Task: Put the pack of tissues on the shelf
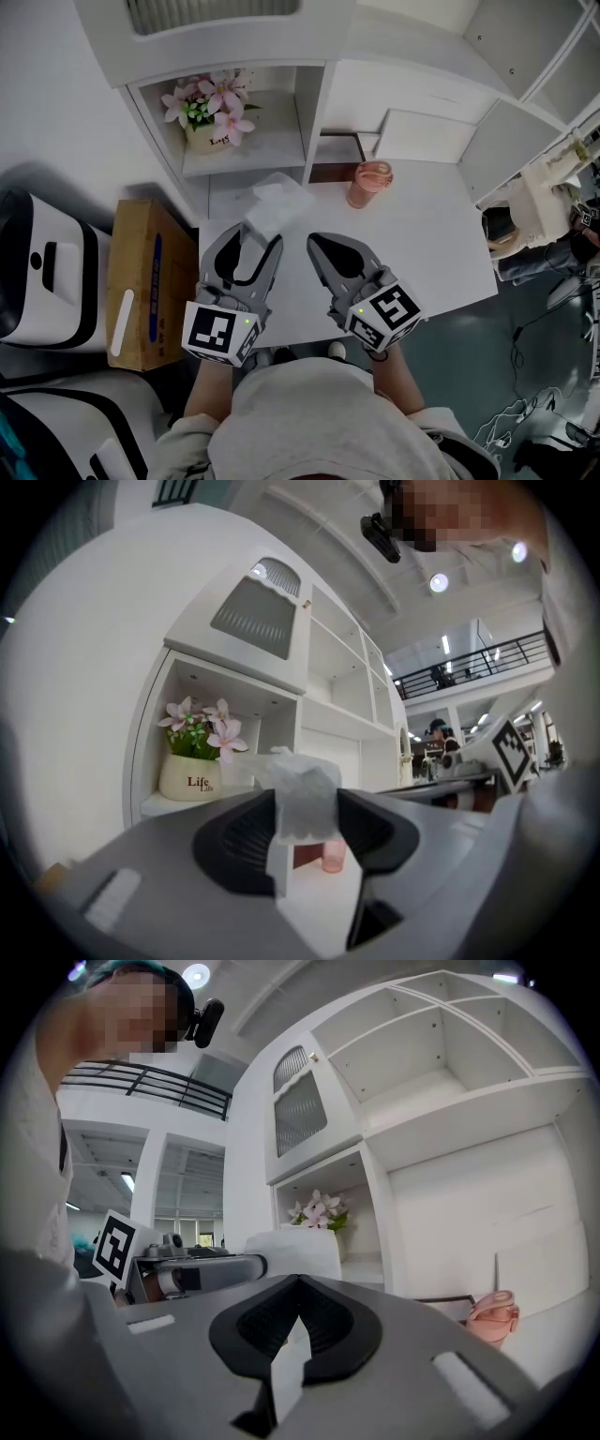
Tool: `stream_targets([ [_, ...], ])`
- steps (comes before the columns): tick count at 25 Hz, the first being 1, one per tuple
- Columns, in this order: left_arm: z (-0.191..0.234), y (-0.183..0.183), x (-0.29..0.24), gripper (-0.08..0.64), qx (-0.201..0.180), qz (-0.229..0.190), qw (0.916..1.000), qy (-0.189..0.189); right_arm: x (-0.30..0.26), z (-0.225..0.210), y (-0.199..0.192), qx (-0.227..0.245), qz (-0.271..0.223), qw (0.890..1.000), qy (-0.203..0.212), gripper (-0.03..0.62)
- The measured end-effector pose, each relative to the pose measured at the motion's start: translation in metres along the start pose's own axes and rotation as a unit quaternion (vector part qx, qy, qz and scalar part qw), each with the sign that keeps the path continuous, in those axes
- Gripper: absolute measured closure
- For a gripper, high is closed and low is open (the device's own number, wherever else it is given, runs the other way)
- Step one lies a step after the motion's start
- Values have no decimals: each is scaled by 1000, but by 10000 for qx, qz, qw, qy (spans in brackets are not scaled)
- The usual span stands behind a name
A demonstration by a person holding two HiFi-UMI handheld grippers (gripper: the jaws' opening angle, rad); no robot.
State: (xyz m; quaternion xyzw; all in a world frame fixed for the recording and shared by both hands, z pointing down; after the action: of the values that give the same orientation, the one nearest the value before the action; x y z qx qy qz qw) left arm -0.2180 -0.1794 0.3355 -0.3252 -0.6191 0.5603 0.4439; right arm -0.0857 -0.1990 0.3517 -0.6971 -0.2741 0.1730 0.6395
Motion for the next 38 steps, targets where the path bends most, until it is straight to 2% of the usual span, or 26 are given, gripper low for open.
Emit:
stream_targets([
  [7,17,-2,-16,362,-80,-25,10000,40,-15,-1,0,66,51,10000,34,591],
  [18,39,-13,-53,362,-80,11,9999,107,-22,-24,1,116,92,9996,-229,591],
  [28,57,-30,-84,362,-260,152,9987,409,-22,-46,1,89,94,9987,-492,591],
  [33,61,-42,-95,360,-336,329,9977,485,-22,-53,-2,66,114,9984,-551,591],
  [38,64,-48,-105,360,-385,325,9972,560,-21,-57,-4,35,183,9980,-600,591],
])
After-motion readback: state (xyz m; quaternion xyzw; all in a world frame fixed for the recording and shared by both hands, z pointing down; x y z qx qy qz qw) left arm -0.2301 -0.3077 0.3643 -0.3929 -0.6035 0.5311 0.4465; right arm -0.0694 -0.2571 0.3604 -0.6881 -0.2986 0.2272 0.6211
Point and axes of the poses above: the fingertips, and each gripper's own axes: x backward along the fingers, z to its left, y out of its top, the point moved 5 cm from there along x, backward along the fingers, and after that the axes turned 10 degrees about -z, right-handed, at the moved point
